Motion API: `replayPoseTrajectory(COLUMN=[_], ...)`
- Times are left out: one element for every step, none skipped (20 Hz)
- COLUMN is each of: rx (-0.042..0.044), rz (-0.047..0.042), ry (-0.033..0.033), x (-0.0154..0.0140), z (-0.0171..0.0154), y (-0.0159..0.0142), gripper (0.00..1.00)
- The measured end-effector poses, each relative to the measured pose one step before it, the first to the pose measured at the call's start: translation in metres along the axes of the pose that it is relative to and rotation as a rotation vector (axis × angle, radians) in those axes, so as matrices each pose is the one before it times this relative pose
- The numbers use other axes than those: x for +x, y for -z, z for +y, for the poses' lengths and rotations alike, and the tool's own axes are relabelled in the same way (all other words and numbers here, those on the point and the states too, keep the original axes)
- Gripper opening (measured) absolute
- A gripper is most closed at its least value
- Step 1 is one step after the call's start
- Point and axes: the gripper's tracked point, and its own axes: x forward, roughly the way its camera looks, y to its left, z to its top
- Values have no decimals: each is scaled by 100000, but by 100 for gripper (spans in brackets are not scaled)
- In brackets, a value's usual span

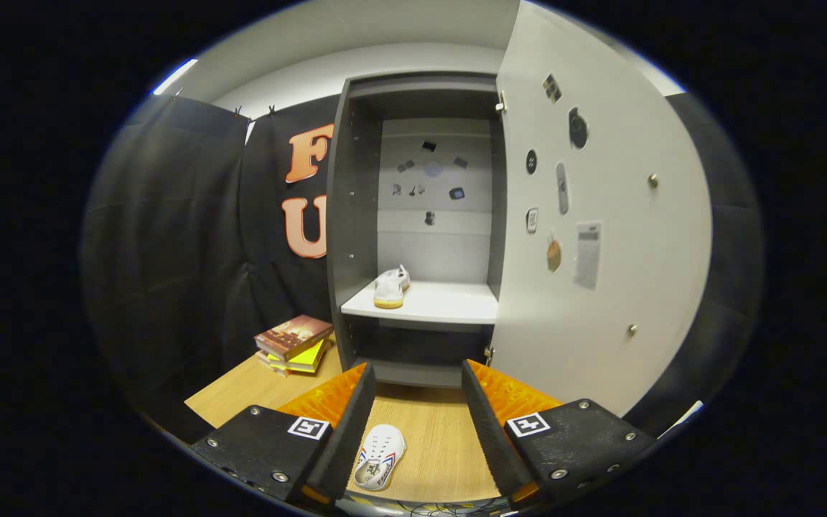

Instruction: Open the shoe cabinet door, grab the shoes and put them into the shoe cabinet, then close the shoe cabinet door.

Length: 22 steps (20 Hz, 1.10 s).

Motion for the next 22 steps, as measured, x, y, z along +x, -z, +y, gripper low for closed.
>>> replayPoseTrajectory(rx=[840,298,-430,-624,-1385,-920,-801,23,50,232,236,307,505,481,728,21,38,-74,337,471,835,305], rz=[3407,3021,3136,2893,3195,2950,3423,3785,4343,2878,2516,2511,2582,2894,2297,2280,1777,2537,2193,1952,1356,1651], ry=[-1215,-439,17,239,1197,498,-343,-994,-1044,-809,-520,-491,-439,-553,-383,-519,-208,-537,-387,-252,-752,-789], x=[738,1127,935,938,914,821,715,673,700,655,879,729,702,618,691,605,549,509,504,574,496,474], z=[265,280,68,163,-71,190,367,480,421,271,307,242,166,214,148,140,64,249,199,215,249,347], y=[1320,1415,1484,1486,1659,1593,1726,1652,1775,1220,1152,1181,1126,1056,980,913,855,936,893,683,572,540], gripper=[76,76,76,76,76,76,76,76,76,76,76,76,76,76,76,76,76,76,76,76,76,76])
